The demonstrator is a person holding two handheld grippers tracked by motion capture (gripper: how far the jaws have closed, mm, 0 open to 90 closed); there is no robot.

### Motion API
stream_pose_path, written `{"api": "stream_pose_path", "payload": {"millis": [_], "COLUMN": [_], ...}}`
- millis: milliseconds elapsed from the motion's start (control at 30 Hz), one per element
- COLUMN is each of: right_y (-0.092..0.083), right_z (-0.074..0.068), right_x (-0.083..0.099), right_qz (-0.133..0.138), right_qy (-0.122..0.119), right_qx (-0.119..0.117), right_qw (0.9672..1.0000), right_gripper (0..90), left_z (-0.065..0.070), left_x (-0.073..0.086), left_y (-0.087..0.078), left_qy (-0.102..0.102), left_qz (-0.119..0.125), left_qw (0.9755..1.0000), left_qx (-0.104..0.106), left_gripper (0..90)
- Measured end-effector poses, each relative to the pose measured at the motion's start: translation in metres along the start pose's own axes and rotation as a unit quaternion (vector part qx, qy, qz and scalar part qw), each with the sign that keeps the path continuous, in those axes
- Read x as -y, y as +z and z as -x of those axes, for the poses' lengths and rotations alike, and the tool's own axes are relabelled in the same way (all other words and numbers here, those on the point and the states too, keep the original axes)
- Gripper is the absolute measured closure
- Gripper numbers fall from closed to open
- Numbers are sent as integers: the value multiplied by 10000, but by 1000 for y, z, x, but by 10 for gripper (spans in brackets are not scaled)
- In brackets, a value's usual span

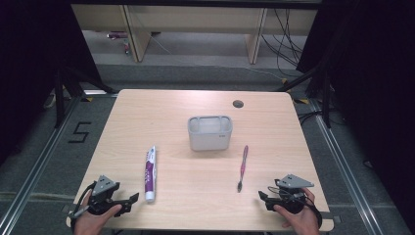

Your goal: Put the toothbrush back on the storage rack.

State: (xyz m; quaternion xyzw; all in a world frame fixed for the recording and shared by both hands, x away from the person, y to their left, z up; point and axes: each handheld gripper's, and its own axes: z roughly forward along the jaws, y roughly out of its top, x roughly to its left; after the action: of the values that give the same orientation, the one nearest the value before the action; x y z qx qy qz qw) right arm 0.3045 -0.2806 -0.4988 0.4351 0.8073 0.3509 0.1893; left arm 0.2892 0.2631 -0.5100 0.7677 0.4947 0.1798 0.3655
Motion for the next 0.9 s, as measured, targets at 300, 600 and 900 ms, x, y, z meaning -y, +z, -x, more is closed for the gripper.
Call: {"api": "stream_pose_path", "payload": {"millis": [300, 600, 900], "right_y": [1, 7, 9], "right_z": [4, 7, 11], "right_x": [-5, -15, -20], "right_qz": [122, 203, 299], "right_qy": [-96, -91, -98], "right_qx": [17, -195, -77], "right_qw": [9999, 9996, 9995], "right_gripper": [243, 322, 339], "left_z": [-4, -5, -2], "left_x": [2, 2, 1], "left_y": [0, 1, 0], "left_qy": [-3, -5, 76], "left_qz": [33, 79, 4], "left_qw": [10000, 10000, 10000], "left_qx": [-12, -30, 11], "left_gripper": [152, 152, 152]}}
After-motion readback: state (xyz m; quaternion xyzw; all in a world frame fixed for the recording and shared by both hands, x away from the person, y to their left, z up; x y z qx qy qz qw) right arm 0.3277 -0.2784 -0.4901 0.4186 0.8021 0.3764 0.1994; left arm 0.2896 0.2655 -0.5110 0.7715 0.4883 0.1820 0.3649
